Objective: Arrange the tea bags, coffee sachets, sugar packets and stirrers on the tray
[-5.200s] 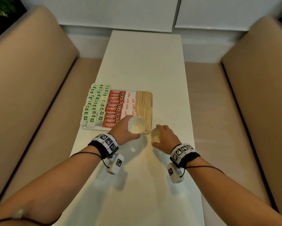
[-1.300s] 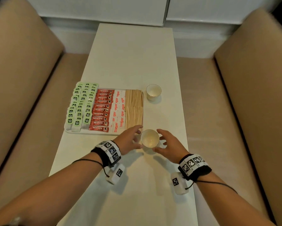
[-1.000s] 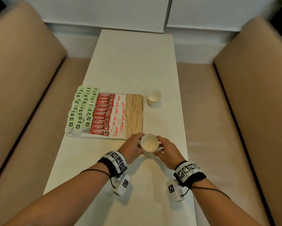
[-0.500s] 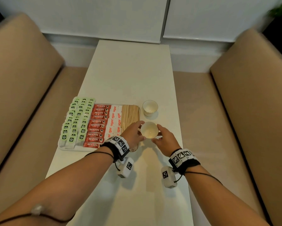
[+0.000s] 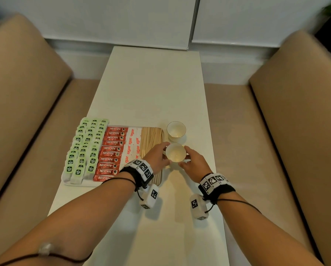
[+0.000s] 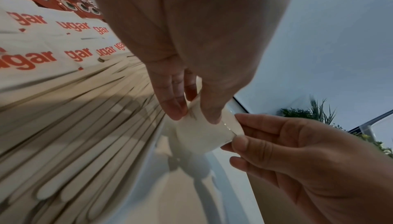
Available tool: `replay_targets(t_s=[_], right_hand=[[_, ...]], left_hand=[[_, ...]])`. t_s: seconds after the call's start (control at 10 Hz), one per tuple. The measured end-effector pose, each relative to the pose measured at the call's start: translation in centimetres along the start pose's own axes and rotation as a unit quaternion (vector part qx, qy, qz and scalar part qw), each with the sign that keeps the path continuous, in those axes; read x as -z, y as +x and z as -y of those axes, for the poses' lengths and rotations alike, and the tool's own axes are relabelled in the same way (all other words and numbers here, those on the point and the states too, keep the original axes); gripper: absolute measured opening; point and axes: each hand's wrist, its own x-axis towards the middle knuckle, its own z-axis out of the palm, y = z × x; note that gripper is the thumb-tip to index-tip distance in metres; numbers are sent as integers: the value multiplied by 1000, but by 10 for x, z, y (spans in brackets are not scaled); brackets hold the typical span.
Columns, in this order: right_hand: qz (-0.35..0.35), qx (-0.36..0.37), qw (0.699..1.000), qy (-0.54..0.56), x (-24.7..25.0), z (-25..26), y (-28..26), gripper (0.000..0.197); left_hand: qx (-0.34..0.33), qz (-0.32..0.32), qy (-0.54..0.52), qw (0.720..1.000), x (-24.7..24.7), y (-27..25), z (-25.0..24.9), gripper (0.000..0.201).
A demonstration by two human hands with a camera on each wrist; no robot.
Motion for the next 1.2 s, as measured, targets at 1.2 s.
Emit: replay_targets(t_s=[1.2], right_hand=[[-17,-40,999,20,11,2,9,76]], left_hand=[[39,-10,-7,999,17,6,-13,83]])
